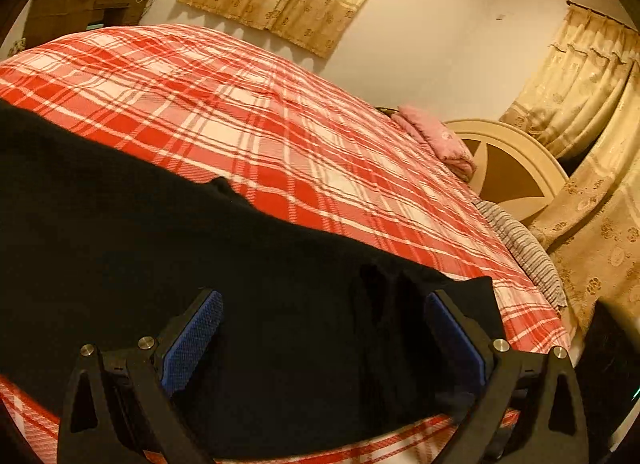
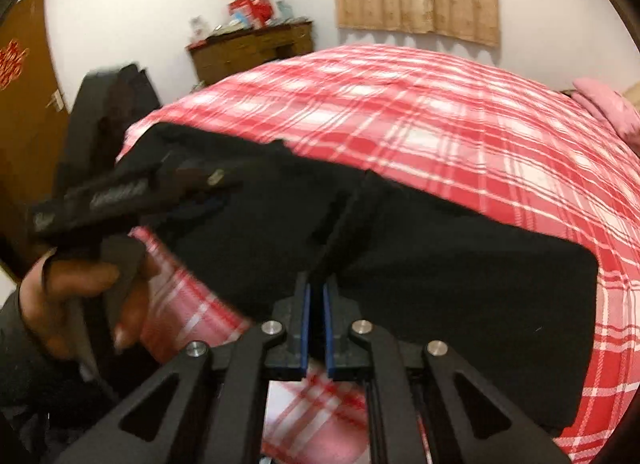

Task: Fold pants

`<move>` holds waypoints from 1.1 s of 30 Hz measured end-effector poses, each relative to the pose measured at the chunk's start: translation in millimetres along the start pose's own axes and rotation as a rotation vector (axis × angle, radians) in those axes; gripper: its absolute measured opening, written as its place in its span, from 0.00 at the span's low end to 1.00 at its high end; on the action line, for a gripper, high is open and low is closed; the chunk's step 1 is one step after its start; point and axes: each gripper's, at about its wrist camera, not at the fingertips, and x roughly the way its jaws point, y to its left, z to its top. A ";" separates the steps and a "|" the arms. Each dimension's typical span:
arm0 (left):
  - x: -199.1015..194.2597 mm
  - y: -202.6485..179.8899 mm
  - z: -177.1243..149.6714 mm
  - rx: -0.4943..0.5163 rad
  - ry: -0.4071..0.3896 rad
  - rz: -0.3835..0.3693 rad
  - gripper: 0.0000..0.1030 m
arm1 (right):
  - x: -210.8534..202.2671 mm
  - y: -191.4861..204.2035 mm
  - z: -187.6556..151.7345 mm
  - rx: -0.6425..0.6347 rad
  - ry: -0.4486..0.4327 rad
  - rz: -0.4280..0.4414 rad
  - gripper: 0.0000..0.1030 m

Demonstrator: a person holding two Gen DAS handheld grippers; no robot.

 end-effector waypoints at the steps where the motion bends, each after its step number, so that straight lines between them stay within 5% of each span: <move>1: 1.8 -2.2 0.1 0.007 0.007 -0.004 0.99 | 4.9 5.2 -4.3 -0.016 0.012 0.000 0.08; 5: 13.6 -16.6 -2.0 0.064 0.044 -0.008 0.99 | 28.3 -1.3 -16.7 0.008 0.030 -0.002 0.11; 8: 23.5 -28.2 -5.5 0.106 0.070 -0.027 0.99 | 15.0 -10.8 -10.1 0.021 -0.004 -0.006 0.65; 9: 26.1 -31.4 -7.1 0.119 0.077 -0.030 0.99 | 5.2 -15.9 -8.4 0.031 -0.036 -0.001 0.68; 17: 58.7 -57.0 -12.4 0.219 0.133 -0.015 0.96 | -42.0 -76.0 -28.8 0.156 -0.105 -0.093 0.68; 19: 60.2 -62.9 -13.2 0.233 0.136 -0.019 0.70 | -42.4 -97.5 -36.8 0.228 -0.090 -0.128 0.68; 20: 62.6 -65.5 -13.1 0.242 0.149 -0.019 0.49 | -43.1 -103.7 -38.5 0.251 -0.087 -0.152 0.68; 21: 65.0 -68.5 -13.5 0.256 0.157 -0.011 0.40 | -43.9 -109.8 -37.6 0.265 -0.089 -0.185 0.68; 23: 66.0 -72.7 -14.7 0.282 0.159 0.000 0.38 | -48.5 -115.2 -34.5 0.267 -0.107 -0.236 0.70; 26: 64.8 -71.9 -11.8 0.285 0.152 0.018 0.11 | -56.0 -117.2 -33.9 0.273 -0.139 -0.258 0.77; 33: 46.2 -61.6 7.8 0.237 0.107 0.002 0.10 | -84.2 -161.0 -41.0 0.471 -0.255 -0.313 0.79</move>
